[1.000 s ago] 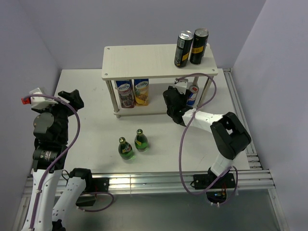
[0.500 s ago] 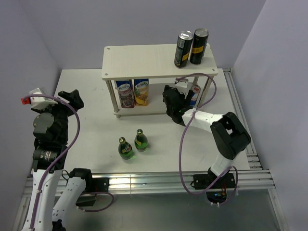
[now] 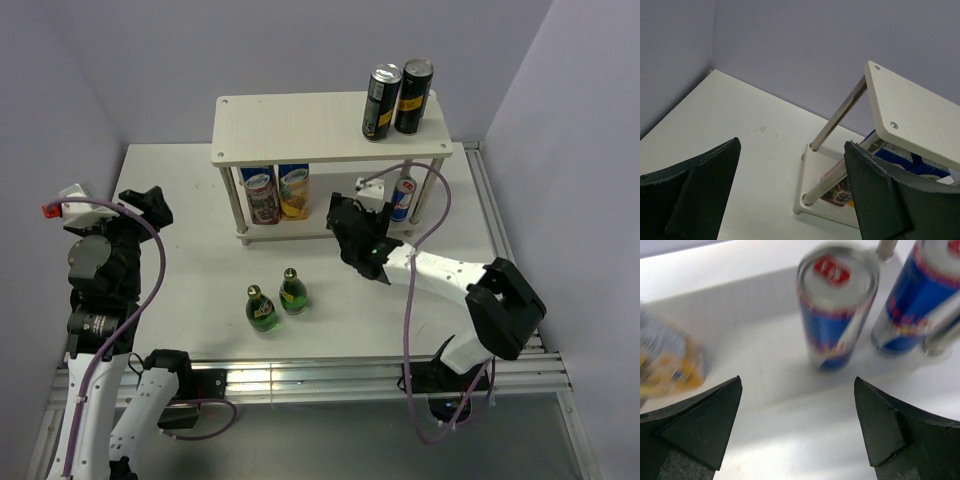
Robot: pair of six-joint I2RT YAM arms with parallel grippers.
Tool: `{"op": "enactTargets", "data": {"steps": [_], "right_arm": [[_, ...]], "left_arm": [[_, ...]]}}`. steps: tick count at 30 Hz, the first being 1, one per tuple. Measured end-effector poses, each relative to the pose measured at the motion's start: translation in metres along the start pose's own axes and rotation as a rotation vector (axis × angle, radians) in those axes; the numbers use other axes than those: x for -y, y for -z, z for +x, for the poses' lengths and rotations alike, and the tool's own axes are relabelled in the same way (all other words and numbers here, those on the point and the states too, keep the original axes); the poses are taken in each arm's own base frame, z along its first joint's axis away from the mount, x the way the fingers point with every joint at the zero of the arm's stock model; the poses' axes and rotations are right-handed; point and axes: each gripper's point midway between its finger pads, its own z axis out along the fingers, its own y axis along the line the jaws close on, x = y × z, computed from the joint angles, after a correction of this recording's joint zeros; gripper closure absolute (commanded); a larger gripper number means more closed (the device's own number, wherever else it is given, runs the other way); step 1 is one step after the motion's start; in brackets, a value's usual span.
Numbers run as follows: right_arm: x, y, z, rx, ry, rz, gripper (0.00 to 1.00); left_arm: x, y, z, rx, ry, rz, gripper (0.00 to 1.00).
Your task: Place and organize the beverage onto the shelf
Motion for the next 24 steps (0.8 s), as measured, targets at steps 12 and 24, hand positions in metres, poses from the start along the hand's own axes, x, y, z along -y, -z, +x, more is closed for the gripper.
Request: {"op": "enactTargets", "data": {"steps": [12,24], "right_arm": [[-0.009,0.167,0.047,-0.098,-0.007,-0.258,0.0],[0.028,0.243,0.087,-0.141,0.12,-0.389,0.0]], "left_arm": [[0.047,-0.006,0.051,-0.24,-0.02,0.182,0.05],[0.103,0.112,0.154,-0.66,-0.08,0.323,0.05]]}}
